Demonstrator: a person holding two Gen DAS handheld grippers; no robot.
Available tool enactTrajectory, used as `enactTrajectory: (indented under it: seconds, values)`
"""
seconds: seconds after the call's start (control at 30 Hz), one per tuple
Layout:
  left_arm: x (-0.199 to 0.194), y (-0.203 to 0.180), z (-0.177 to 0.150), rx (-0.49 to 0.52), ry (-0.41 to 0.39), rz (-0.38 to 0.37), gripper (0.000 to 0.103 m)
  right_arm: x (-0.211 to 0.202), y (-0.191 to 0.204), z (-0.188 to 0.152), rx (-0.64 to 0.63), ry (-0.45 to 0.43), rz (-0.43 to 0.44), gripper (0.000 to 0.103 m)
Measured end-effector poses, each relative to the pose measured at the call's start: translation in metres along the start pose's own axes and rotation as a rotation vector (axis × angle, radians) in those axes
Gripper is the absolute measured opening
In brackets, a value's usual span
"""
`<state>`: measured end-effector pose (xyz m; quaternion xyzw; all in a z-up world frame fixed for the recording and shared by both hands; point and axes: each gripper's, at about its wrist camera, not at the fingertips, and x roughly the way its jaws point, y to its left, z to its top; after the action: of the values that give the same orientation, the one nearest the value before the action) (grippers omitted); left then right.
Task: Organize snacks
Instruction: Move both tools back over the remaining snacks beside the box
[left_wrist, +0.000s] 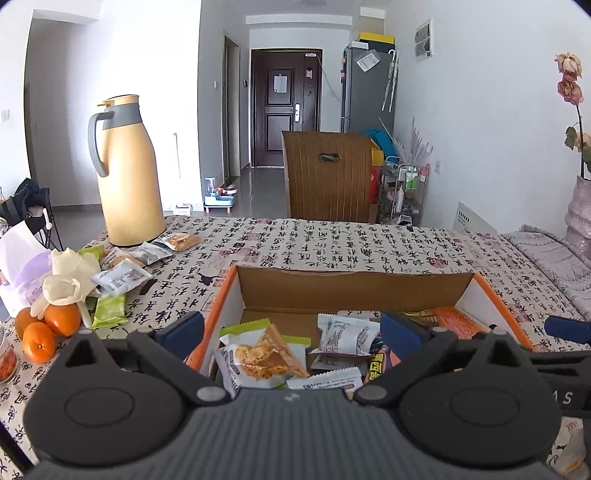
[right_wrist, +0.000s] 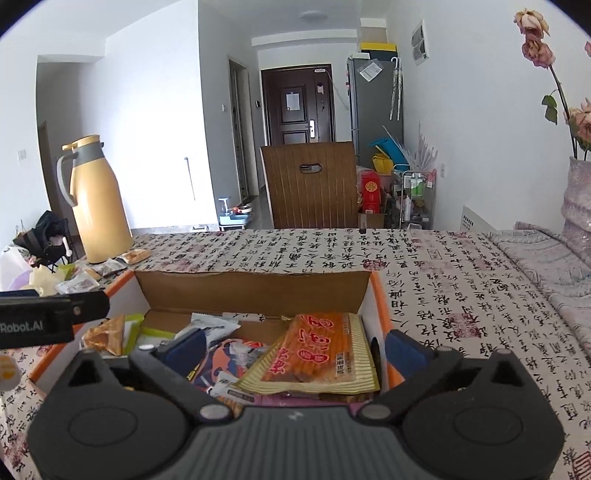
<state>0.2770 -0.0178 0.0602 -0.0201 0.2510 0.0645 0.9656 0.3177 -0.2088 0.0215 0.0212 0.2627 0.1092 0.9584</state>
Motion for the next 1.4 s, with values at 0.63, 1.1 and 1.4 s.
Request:
enactTrajectory:
  seconds: [0.63, 1.1, 1.4]
  values:
    - [-0.072, 0.038, -0.026, -0.057, -0.042, -0.044, 0.103, -0.068, 0.015, -0.017, -0.026, -0.027, -0.014, 0.103]
    - [-0.114, 0.064, -0.085, -0.033, 0.004, -0.100, 0.103, -0.109, 0.038, -0.074, -0.026, 0.027, 0.018, 0.103]
    - [-0.112, 0.075, -0.125, -0.016, 0.074, -0.103, 0.103, -0.111, 0.053, -0.111, -0.021, 0.118, 0.048, 0.103]
